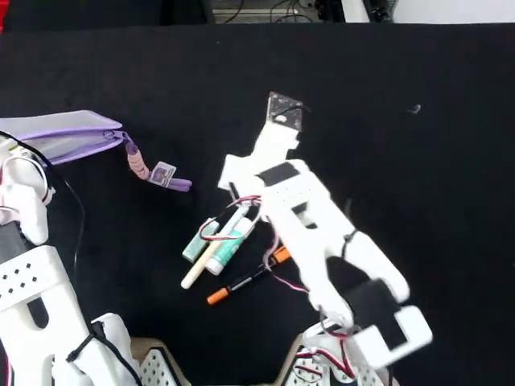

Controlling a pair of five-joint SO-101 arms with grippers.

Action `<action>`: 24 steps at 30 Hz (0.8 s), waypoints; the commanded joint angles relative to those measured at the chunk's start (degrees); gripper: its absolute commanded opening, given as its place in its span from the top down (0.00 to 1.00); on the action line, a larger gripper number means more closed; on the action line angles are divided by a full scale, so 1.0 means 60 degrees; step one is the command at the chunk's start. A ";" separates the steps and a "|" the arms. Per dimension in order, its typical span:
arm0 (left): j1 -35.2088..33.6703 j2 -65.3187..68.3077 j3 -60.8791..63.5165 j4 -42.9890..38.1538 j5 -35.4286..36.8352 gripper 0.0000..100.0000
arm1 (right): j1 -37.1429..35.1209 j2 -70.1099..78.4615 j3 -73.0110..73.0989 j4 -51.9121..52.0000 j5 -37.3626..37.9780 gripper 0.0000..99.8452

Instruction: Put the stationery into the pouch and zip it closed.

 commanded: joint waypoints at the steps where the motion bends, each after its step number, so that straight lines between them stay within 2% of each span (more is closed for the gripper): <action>1: 0.0286 -0.0205 -0.0418 -0.0249 0.0044 0.97 | -0.0689 0.0330 -0.0740 -0.0205 -0.0396 0.74; 12: 0.0681 -0.0205 -0.0286 -0.0249 0.0029 0.97 | -0.1026 0.0945 -0.0740 -0.0205 -0.1656 0.74; 24: 0.1077 -0.0205 0.0022 -0.0322 0.0044 0.97 | -0.0659 0.2586 -0.1429 -0.0190 -0.1758 0.74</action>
